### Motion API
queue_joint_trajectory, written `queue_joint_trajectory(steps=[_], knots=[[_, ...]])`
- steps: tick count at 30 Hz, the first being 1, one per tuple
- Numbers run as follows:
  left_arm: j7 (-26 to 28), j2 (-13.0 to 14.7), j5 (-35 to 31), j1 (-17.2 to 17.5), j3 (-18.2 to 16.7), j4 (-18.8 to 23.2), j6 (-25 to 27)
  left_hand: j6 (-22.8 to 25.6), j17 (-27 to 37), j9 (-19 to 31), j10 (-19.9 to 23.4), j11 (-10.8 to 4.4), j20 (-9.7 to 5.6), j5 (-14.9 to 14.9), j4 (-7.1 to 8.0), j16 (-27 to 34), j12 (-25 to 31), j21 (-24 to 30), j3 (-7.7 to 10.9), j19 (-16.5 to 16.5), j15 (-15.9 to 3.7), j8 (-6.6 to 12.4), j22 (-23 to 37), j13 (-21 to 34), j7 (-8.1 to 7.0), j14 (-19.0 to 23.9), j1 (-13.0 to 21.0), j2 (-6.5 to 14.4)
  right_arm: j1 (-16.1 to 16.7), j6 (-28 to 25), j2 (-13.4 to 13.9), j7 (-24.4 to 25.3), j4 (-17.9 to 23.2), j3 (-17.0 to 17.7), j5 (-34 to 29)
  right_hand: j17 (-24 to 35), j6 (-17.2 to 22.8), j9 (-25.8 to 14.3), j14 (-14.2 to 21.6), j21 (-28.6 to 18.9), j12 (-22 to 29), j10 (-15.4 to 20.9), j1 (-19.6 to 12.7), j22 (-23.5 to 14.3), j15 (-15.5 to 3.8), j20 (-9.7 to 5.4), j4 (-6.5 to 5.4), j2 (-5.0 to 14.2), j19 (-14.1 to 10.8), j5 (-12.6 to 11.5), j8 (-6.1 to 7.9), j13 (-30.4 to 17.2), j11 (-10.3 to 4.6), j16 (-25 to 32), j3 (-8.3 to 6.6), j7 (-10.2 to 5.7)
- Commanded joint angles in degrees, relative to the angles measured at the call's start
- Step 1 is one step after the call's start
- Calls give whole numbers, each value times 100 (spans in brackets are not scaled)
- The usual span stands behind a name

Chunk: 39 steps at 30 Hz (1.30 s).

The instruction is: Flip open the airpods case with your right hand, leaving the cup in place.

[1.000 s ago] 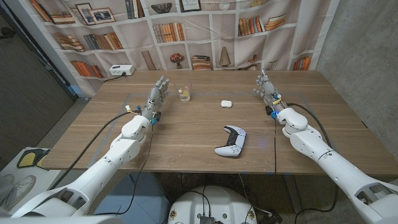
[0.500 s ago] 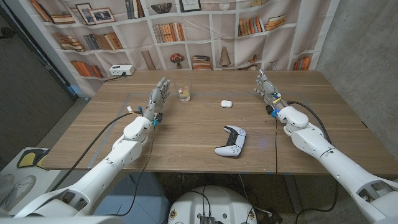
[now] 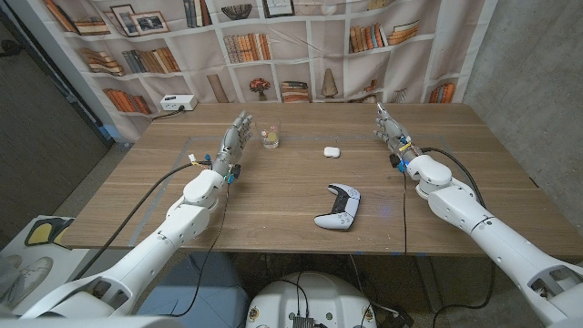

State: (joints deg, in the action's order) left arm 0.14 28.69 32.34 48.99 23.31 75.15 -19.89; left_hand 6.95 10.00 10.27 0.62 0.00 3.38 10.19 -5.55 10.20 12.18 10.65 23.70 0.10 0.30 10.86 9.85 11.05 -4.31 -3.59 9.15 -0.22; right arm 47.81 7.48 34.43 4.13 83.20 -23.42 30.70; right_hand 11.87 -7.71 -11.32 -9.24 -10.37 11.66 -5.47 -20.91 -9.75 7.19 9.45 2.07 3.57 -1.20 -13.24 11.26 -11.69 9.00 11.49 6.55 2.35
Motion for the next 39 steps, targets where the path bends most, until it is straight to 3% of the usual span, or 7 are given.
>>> queue_joint_trajectory(steps=[1, 8, 14, 17, 26, 39], knots=[[-71, -86, 73, -14, -10, -49, -123, 93, 19, 22, 75, 0, 8, 20, -21, 40, 32, 47, 0, 20, -1, 27, 21, 16, 3, -10, 19, 16, 88, -545, 99, 454, 526, -78, -207, 9, -64, -30, 20, -42, 27, 14, -97, -9, 63, 102, 47, 11, -32, 8, 20, -19, 80, 37, -1, 20], [-120, -116, 52, -32, 1, -105, -232, 109, 19, 22, 77, -7, -14, 20, -27, 39, 32, 47, -1, 21, -9, 29, 21, 16, 9, -10, 17, 18, 31, -770, 4, 723, 618, -174, -363, 11, -92, -31, 16, -46, 37, 33, -148, -8, 60, 147, 84, -1, -39, 28, 18, -19, 58, 37, -12, 6], [-193, -125, 129, 49, -50, -80, -378, 133, 19, 22, 75, -3, -23, 20, -33, 39, 30, 47, -2, 24, -11, 35, 21, 16, 9, -10, 16, 20, 107, -1492, 83, 1232, 1146, -192, -479, 13, -98, -32, 58, -66, 84, 152, -201, -8, 61, 178, 127, -27, -93, 53, 25, -22, 62, 56, -19, 0], [-277, -167, 189, 36, -48, -158, -420, 147, 18, 22, 87, -8, -31, 20, -36, 38, 34, 49, -3, 29, -11, 38, 21, 16, 8, -10, 15, 20, 184, -1613, 48, 1455, 1289, -173, -513, 14, -54, -32, 140, -89, 122, 254, -241, -8, 59, 190, 162, -56, -163, 75, 49, -24, 68, 87, -21, -27], [-306, -107, 181, 89, -59, -93, -429, 176, 18, 22, 109, -11, -34, 20, -44, 37, 41, 49, -6, 33, -7, 42, 21, 17, 1, -11, 11, 22, 222, -1694, 2, 1545, 1368, -200, -539, 14, 22, -34, 278, -133, 189, 460, -354, -8, -5, 205, 249, -97, -339, 119, 86, -30, 12, 132, -42, -43], [-120, -112, 96, 256, -71, 108, -499, 220, 19, 23, 127, -15, -39, 20, -55, 35, 45, 49, -11, 35, -7, 47, 21, 17, -1, -15, 3, 22, 135, -1844, -13, 1636, 1427, -311, -728, 14, 4, -34, 247, -123, 177, 452, -413, -8, -14, 241, 288, -97, -359, 135, 80, -34, 13, 113, -62, -64]])
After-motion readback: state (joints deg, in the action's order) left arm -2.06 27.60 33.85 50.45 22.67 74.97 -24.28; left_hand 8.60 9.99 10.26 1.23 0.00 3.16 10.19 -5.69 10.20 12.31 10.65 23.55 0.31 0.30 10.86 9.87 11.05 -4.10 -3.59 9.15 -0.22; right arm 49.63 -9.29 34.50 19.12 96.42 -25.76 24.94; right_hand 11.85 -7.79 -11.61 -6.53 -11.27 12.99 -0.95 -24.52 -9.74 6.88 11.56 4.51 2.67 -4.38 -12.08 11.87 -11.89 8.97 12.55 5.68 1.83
